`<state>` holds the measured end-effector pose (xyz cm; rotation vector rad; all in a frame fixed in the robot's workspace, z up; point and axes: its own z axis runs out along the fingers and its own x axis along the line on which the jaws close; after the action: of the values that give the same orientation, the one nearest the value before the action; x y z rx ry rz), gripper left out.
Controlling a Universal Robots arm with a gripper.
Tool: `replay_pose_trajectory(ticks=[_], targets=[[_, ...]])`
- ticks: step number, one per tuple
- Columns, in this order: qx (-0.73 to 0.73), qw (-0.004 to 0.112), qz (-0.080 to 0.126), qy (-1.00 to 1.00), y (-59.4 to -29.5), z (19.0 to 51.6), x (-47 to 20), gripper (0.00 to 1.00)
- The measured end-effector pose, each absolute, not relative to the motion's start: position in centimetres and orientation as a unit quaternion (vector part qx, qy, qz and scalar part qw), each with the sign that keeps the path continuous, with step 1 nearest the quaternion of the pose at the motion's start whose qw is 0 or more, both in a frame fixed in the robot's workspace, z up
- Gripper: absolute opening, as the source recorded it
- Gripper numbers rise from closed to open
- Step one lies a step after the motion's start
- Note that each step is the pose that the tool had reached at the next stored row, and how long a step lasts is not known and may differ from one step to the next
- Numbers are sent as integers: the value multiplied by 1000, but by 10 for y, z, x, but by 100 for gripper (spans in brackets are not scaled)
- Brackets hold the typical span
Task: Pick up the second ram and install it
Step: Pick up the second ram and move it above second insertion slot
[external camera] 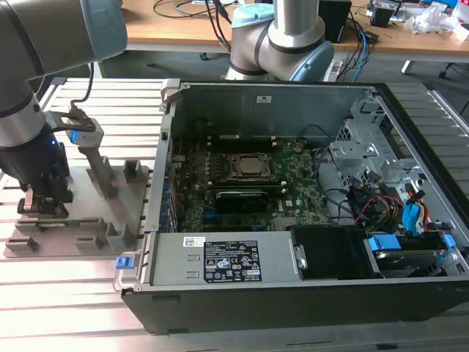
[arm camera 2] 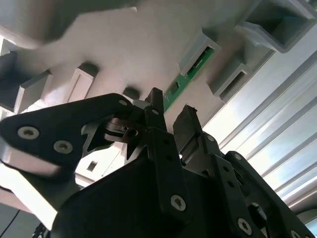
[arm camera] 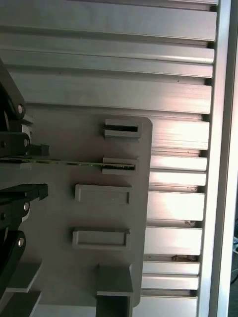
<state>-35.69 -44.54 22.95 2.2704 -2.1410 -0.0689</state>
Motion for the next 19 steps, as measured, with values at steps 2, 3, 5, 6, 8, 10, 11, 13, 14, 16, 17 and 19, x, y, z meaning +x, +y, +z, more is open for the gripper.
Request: replay_pose_trajectory(ticks=[2,3,5,6,8,10,11,13,14,16,17,19], targets=[[728,10,-22,-685,-449,223,-362,36],[728,10,-22,-685,-449,221,-365,36],[726,10,-22,-687,-449,216,-369,36],[720,9,-22,-694,-449,212,-369,36],[701,9,-23,-712,-449,207,-369,36],[695,9,-23,-718,-449,204,-369,36],[695,9,-23,-718,-449,203,-369,36],[695,9,-23,-719,-449,201,-369,36],[695,9,-23,-718,-449,200,-369,36],[695,9,-23,-719,-449,198,-369,36],[695,9,-23,-718,-449,198,-369,36],[695,6,-21,-719,-449,198,-369,36]])
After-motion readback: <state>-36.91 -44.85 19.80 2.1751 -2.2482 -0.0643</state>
